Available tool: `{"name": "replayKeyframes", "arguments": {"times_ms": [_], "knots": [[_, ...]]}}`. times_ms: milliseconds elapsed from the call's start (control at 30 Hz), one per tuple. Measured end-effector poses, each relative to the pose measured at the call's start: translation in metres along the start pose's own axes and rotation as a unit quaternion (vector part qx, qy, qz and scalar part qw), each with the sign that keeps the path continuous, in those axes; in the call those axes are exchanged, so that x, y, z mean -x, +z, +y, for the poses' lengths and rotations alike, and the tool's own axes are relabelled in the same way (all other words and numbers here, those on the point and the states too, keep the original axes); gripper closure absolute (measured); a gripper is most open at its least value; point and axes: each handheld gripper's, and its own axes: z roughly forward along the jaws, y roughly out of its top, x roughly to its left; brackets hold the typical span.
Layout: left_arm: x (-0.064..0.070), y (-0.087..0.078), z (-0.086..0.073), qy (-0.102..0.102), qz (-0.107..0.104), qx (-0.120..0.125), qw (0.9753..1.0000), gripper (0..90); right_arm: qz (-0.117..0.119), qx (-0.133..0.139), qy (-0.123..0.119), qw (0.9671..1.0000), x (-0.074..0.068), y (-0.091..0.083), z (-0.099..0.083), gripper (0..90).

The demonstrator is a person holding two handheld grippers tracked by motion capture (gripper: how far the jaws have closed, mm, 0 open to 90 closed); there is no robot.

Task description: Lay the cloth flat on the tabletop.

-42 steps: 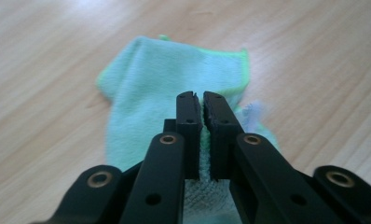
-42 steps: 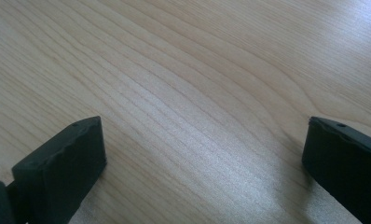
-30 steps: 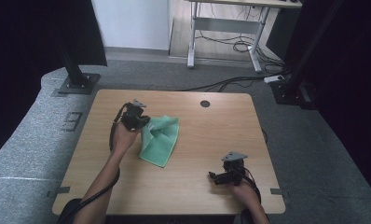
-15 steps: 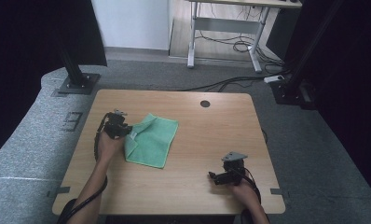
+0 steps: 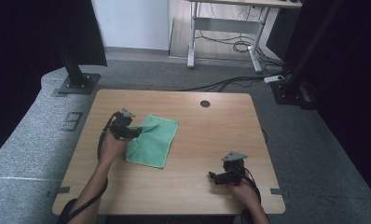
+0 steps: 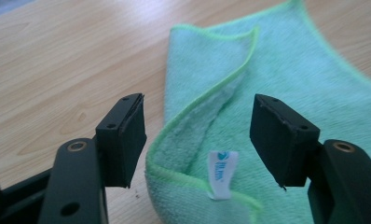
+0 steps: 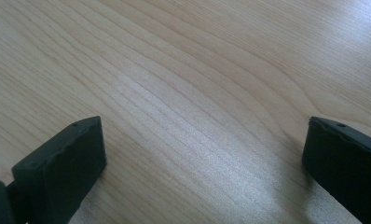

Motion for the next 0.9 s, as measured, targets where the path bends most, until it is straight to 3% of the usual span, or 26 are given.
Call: {"name": "replayKeyframes", "arguments": {"times_ms": [100,267,533,633,767,900], "knots": [[-0.007,0.009,-0.006,-0.006,0.025,-0.023,0.9994,35.1,0.000,0.000,0.000,1.0000,0.000,0.000,0.000,0.0],[-0.034,0.017,-0.026,-0.049,0.051,-0.052,0.9961,34.6,0.000,0.000,0.000,1.0000,0.000,0.000,0.000,0.0],[-0.064,0.006,-0.048,-0.098,0.074,-0.055,0.9909,35.3,0.000,0.000,0.000,1.0000,0.000,0.000,0.000,0.0],[-0.067,0.000,-0.048,-0.107,0.076,-0.046,0.9903,35.3,0.000,0.000,0.000,1.0000,0.000,0.000,0.000,0.0],[-0.063,-0.010,-0.042,-0.096,0.062,-0.026,0.9931,33.7,0.000,0.000,0.000,1.0000,0.000,0.000,0.000,0.0],[-0.050,-0.004,-0.038,-0.077,0.025,-0.020,0.9965,30.9,0.000,0.000,0.000,1.0000,0.000,0.000,0.000,0.0]]}}
